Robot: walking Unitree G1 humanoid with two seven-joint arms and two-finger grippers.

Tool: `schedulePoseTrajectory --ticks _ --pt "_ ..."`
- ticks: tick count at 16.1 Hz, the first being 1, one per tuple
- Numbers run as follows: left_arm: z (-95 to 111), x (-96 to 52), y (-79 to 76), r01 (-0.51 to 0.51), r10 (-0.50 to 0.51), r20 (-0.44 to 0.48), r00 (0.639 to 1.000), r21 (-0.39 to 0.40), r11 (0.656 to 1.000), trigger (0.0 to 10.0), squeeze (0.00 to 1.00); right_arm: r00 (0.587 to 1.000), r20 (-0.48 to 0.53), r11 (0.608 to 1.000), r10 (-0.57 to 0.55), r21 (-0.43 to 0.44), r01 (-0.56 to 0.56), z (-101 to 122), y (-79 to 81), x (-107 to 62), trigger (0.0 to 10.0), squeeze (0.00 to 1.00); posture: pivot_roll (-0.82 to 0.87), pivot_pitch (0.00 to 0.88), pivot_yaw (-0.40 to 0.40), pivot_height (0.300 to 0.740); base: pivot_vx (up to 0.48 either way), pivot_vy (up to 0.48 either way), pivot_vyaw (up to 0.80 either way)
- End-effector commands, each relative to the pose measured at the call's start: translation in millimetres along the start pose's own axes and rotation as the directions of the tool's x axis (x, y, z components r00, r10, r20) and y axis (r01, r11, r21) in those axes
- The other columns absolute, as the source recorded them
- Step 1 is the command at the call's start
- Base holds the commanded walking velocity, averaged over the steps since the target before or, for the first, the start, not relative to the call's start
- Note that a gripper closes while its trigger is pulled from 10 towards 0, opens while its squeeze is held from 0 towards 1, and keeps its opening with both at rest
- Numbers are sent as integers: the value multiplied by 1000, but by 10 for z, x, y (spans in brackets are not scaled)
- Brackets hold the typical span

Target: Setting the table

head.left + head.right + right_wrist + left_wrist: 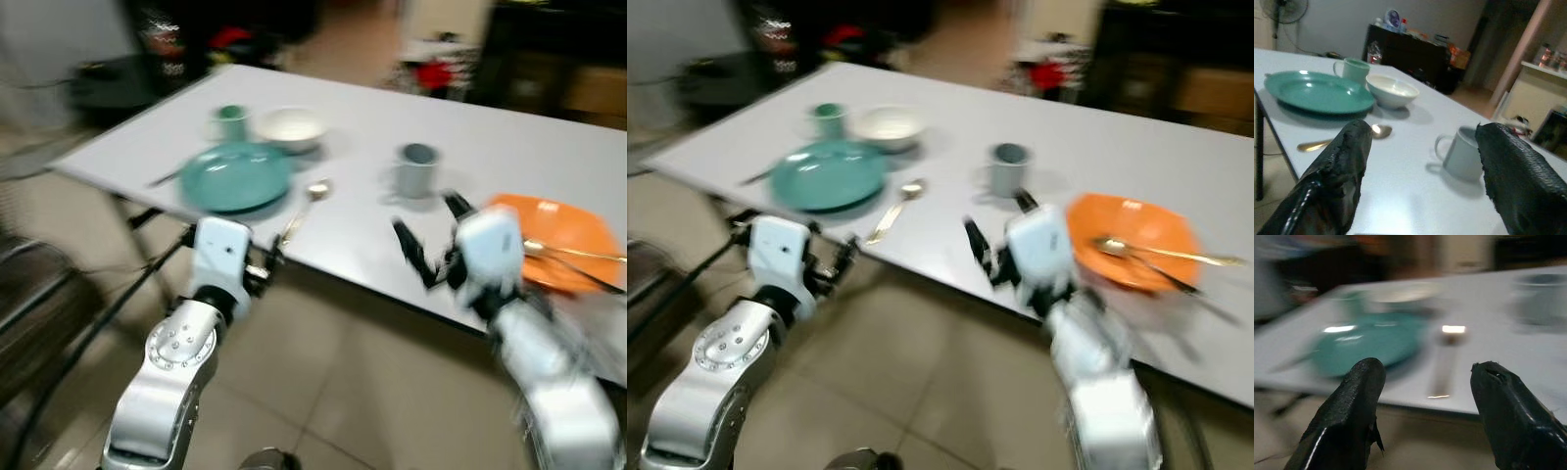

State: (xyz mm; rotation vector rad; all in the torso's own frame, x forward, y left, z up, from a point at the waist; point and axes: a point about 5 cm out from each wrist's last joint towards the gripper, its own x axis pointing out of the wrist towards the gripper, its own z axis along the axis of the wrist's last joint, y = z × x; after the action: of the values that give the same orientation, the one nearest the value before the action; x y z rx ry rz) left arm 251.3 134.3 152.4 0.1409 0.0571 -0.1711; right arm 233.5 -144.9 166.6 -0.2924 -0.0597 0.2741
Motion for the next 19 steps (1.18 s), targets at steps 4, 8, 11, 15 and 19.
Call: schedulePoseTrajectory --ticks 4,8,11,15,19 --pt "-165 -109 110 -178 178 -7 984 9 984 10000 0 994 -101 992 -37 116 49 -129 38 -142 10000 1000 -98 23 93 740 0 0 800" --pt "-246 -212 27 -81 83 -35 996 45 996 10000 0 987 -151 991 56 130 -36 -232 141 -211 10000 1000 -75 31 65 740 0 0 800" --pt "-271 -204 17 -90 92 -37 995 69 994 10000 0 980 -172 986 97 151 -71 -310 153 -215 10000 1000 -48 17 29 740 0 0 800" --pt "-246 -300 21 -100 103 -34 994 65 993 10000 0 979 -179 967 98 249 -51 -391 125 -167 10000 1000 -11 26 -17 740 0 0 800" --pt "-216 -296 102 -121 122 -29 992 43 992 10000 0 973 -209 952 92 304 -25 -488 94 -198 10000 1000 6 28 5 740 0 0 800"
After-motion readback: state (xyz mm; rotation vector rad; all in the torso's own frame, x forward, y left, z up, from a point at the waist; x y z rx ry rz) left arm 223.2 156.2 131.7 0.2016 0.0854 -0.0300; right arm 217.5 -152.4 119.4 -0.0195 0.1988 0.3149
